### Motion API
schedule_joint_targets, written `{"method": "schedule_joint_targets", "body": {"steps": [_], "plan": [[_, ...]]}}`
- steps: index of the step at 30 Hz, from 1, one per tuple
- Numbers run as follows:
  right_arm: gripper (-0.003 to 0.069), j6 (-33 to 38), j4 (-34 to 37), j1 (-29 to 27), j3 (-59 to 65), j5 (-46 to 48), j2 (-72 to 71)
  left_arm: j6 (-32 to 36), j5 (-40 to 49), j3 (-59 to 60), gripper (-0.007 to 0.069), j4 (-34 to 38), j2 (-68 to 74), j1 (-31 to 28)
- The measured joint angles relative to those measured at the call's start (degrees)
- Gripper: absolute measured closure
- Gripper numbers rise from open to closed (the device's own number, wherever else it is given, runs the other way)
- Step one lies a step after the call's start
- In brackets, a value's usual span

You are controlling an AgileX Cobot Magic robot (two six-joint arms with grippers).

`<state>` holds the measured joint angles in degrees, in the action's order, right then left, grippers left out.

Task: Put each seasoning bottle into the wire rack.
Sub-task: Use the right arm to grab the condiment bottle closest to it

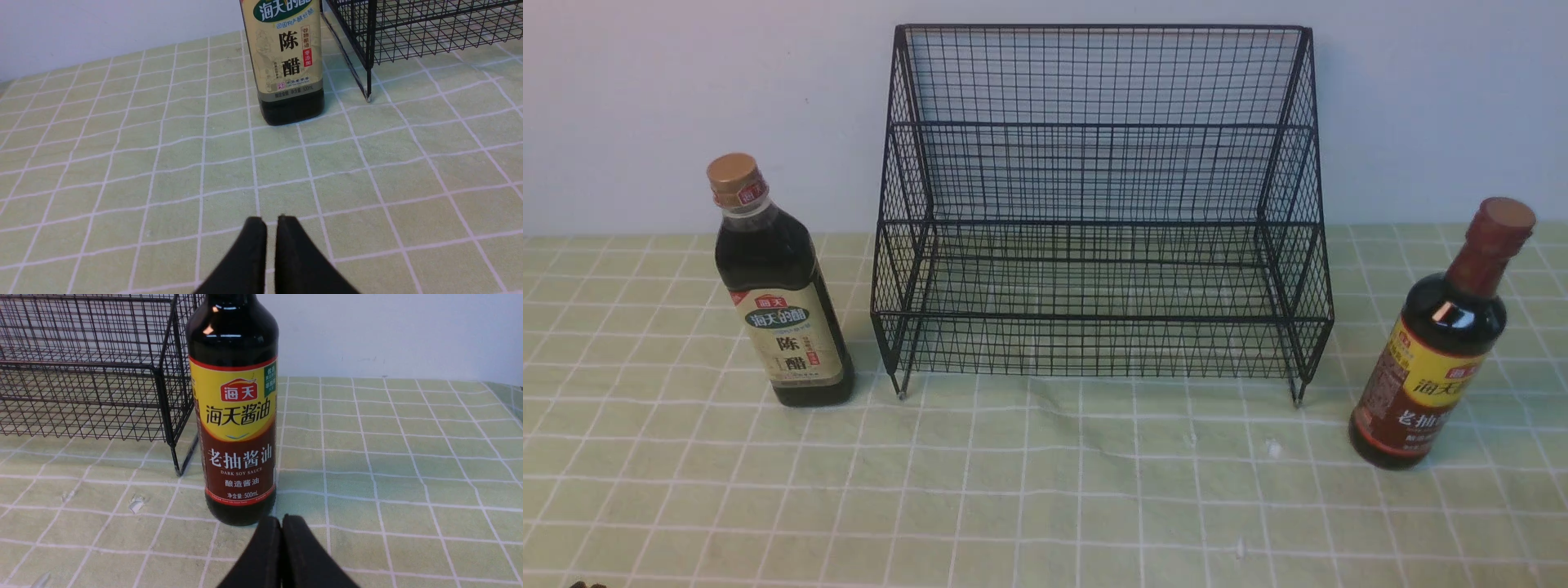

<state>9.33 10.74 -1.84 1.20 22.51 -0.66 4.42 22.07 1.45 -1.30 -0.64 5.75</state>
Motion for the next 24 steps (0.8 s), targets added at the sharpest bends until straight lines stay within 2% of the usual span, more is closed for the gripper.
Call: {"method": "schedule_joint_targets", "body": {"steps": [24], "plan": [[0.0673,0.8,0.0,0.0,0.0,0.0,0.0,0.0,0.0,0.0,0.0607,0.0,0.0,0.0]]}}
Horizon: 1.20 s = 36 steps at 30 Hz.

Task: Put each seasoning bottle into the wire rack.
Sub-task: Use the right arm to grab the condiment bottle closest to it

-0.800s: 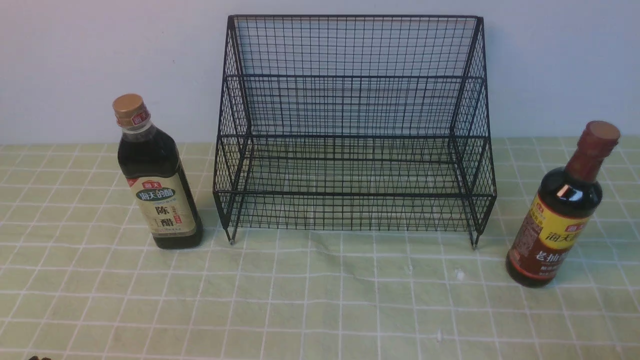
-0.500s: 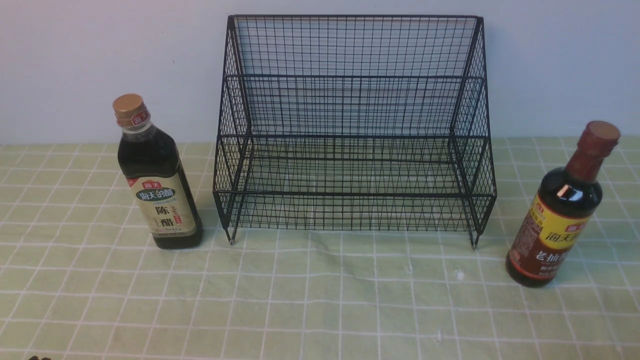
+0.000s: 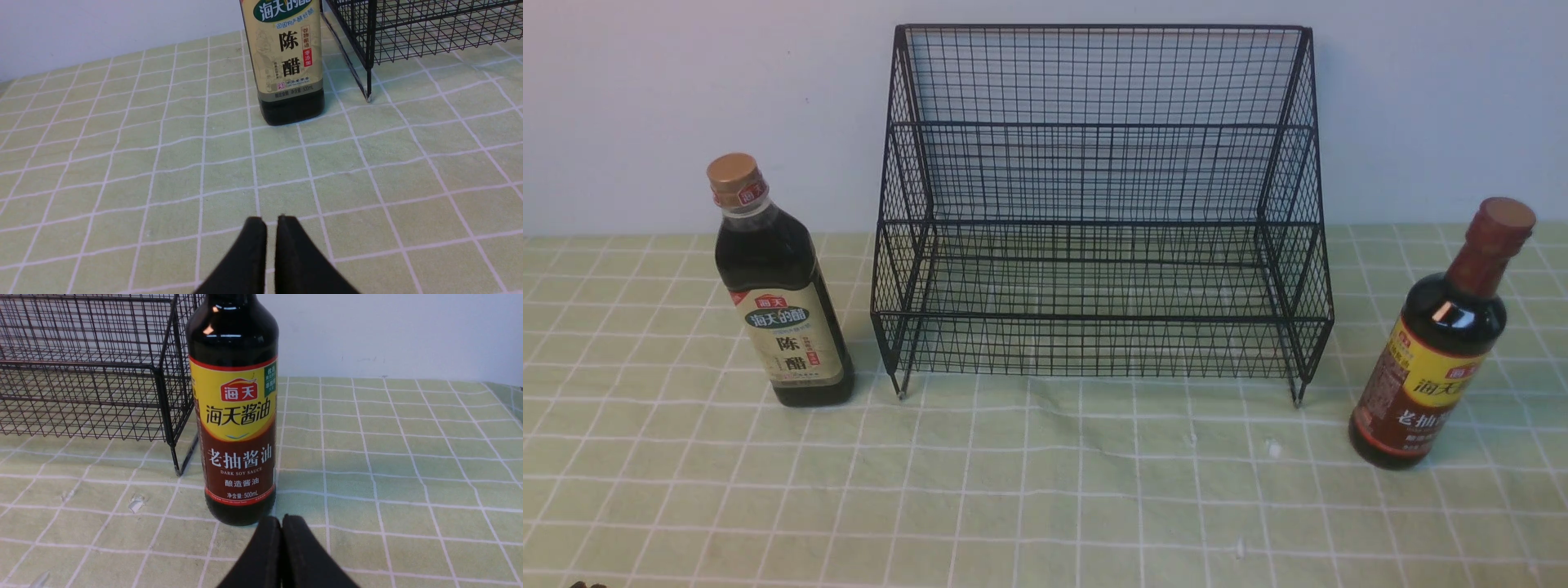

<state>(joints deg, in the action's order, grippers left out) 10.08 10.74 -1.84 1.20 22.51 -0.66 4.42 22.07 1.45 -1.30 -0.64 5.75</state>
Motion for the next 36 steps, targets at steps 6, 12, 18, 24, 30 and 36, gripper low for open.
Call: {"method": "schedule_joint_targets", "body": {"steps": [6,12,18,24,30,36], "plan": [[0.0673,0.2,0.0,0.0,0.0,0.0,0.0,0.0,0.0,0.0,0.0607,0.0,0.0,0.0],[0.0673,0.0,0.5,0.0,0.0,-0.5,0.0,0.0,0.0,0.0,0.0607,0.0,0.0,0.0],[0.0673,-2.3,19.6,0.0,0.4,-11.7,0.0,0.0,0.0,0.0,0.0607,0.0,0.0,0.0],[0.0673,-4.5,49.1,0.0,0.4,-21.4,0.0,0.0,0.0,0.0,0.0607,0.0,0.0,0.0],[0.0673,0.2,60.8,0.0,0.4,-27.8,0.0,0.0,0.0,0.0,0.0607,0.0,0.0,0.0],[0.0673,1.0,66.4,0.0,-2.1,-25.6,0.0,0.0,0.0,0.0,0.0607,0.0,0.0,0.0]]}}
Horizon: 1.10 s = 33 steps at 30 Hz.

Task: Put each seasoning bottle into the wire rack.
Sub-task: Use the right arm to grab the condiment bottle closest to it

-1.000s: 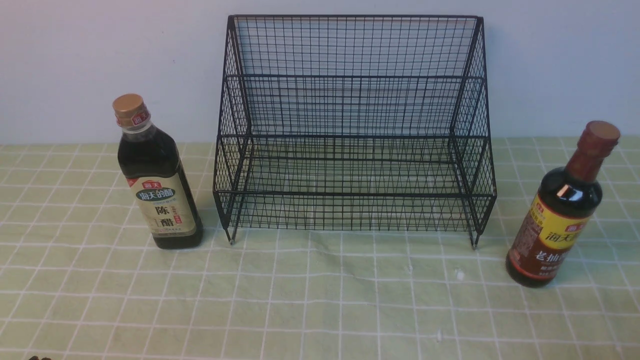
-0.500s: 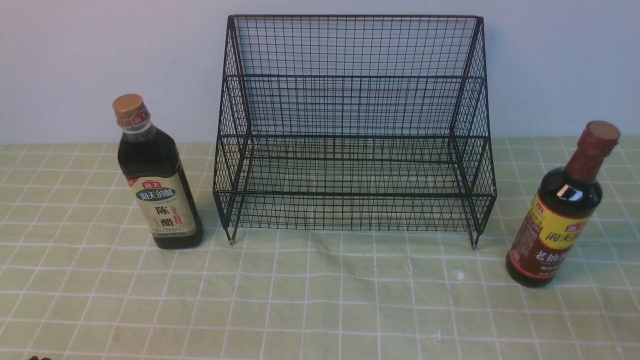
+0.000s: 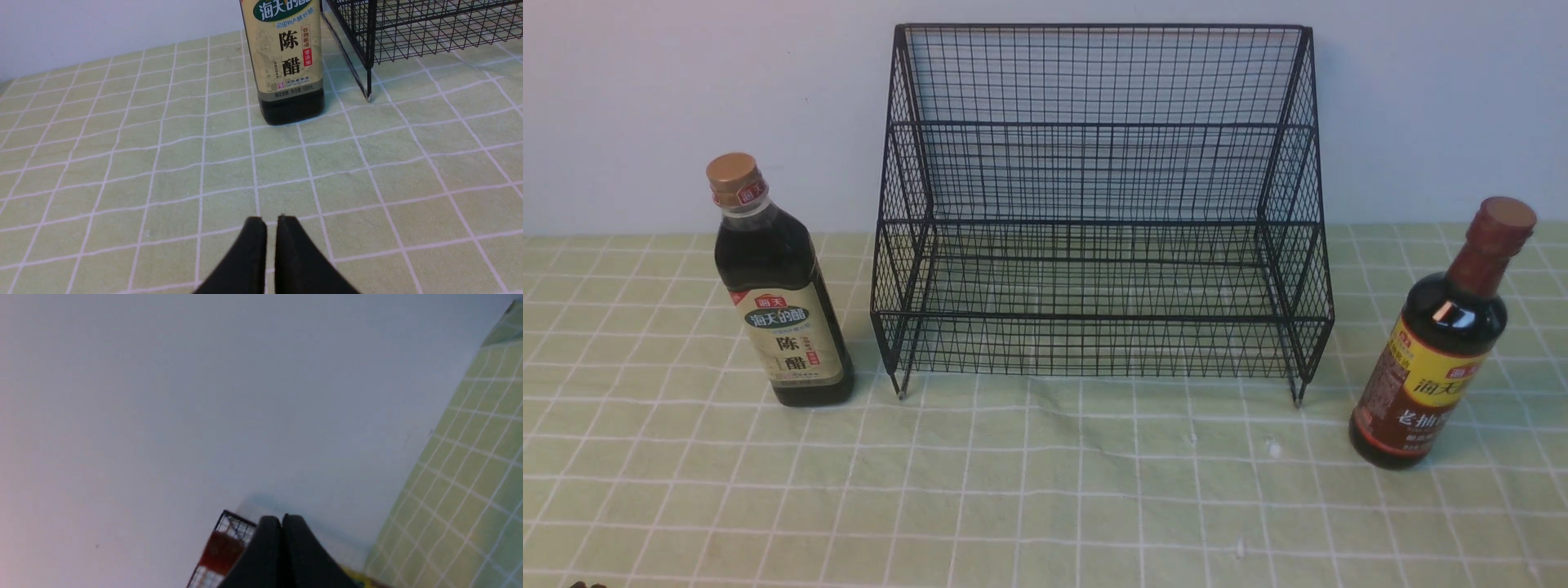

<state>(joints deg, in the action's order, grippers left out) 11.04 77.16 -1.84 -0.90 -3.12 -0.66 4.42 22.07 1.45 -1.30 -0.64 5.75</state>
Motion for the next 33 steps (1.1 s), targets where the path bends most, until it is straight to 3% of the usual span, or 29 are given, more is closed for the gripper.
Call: {"method": "schedule_joint_targets", "body": {"steps": [6,8,13,20,24,25,27,29,33], "plan": [[0.0673,12.3,-7.4,0.0,-14.9,11.7,4.1,0.0,0.0,0.0,0.0607,0.0,0.0,0.0],[0.0673,19.4,-12.0,0.0,-22.8,19.5,11.4,0.0,0.0,0.0,0.0607,0.0,0.0,0.0],[0.0673,29.2,-19.1,0.0,-35.7,34.5,29.1,0.0,0.0,0.0,0.0607,0.0,0.0,0.0],[0.0633,38.1,-27.1,0.0,-45.9,37.3,47.2,0.0,0.0,0.0,0.0607,0.0,0.0,0.0],[0.0466,40.0,-30.9,0.0,-50.3,32.6,56.6,0.0,0.0,0.0,0.0607,0.0,0.0,0.0],[0.0456,40.0,-30.9,0.0,-50.4,32.3,56.9,0.0,0.0,0.0,0.0607,0.0,0.0,0.0],[0.0309,40.2,-31.3,0.0,-50.9,28.8,61.0,0.0,0.0,0.0,0.0607,0.0,0.0,0.0],[0.0217,40.3,-31.3,0.0,-50.9,27.7,63.2,0.0,0.0,0.0,0.0607,0.0,0.0,0.0],[0.0095,40.3,-31.2,0.0,-50.9,27.6,67.2,0.0,0.0,0.0,0.0607,0.0,0.0,0.0]]}}
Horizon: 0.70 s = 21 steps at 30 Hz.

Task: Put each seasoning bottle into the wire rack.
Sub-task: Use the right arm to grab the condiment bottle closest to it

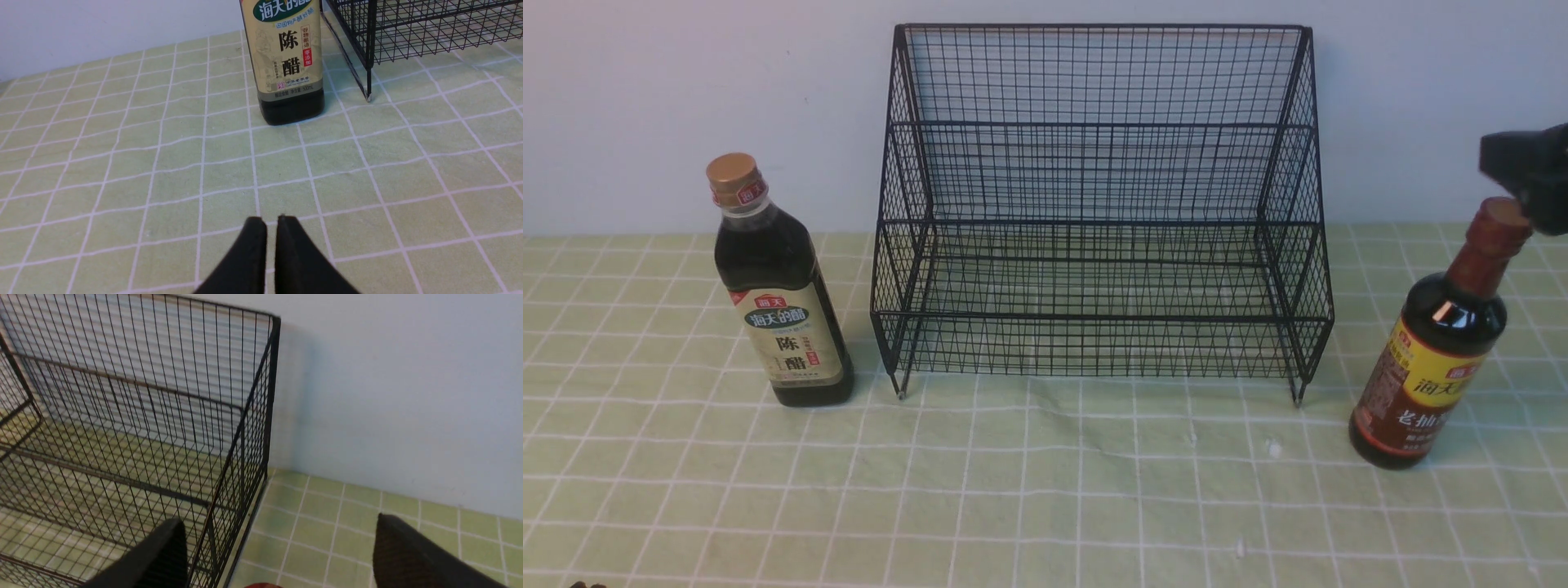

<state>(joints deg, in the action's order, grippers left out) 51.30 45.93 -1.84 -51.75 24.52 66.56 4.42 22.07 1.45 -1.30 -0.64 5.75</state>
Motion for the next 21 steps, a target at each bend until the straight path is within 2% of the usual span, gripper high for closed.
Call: {"method": "schedule_joint_targets", "body": {"steps": [1,4,11,15,17,18,19,21], "plan": [[0.0051,0.0,0.0,0.0,0.0,0.1,1.7,0.0,0.0,0.0,0.0607,0.0,0.0,0.0],[0.0018,0.1,0.0,0.0,0.0,0.1,4.1,0.0,0.0,0.0,0.0607,0.0,0.0,0.0],[0.0033,0.1,0.0,0.0,0.0,0.5,10.2,0.0,0.0,0.0,0.0607,0.0,0.0,0.0],[0.0103,0.1,0.0,0.0,0.0,0.5,12.5,0.0,0.0,0.0,0.0607,0.0,0.0,0.0],[0.0251,0.2,0.1,0.0,0.0,0.7,13.1,0.0,0.0,0.0,0.0607,0.0,0.0,0.0],[0.0280,0.2,0.1,0.0,0.0,0.6,13.1,0.0,0.0,0.0,0.0607,0.0,0.0,0.0],[0.0393,0.1,0.1,0.0,0.0,0.7,12.9,0.0,0.0,0.0,0.0607,0.0,0.0,0.0],[0.0389,0.3,0.1,0.0,0.0,1.2,12.4,0.0,0.0,0.0,0.0607,0.0,0.0,0.0]]}}
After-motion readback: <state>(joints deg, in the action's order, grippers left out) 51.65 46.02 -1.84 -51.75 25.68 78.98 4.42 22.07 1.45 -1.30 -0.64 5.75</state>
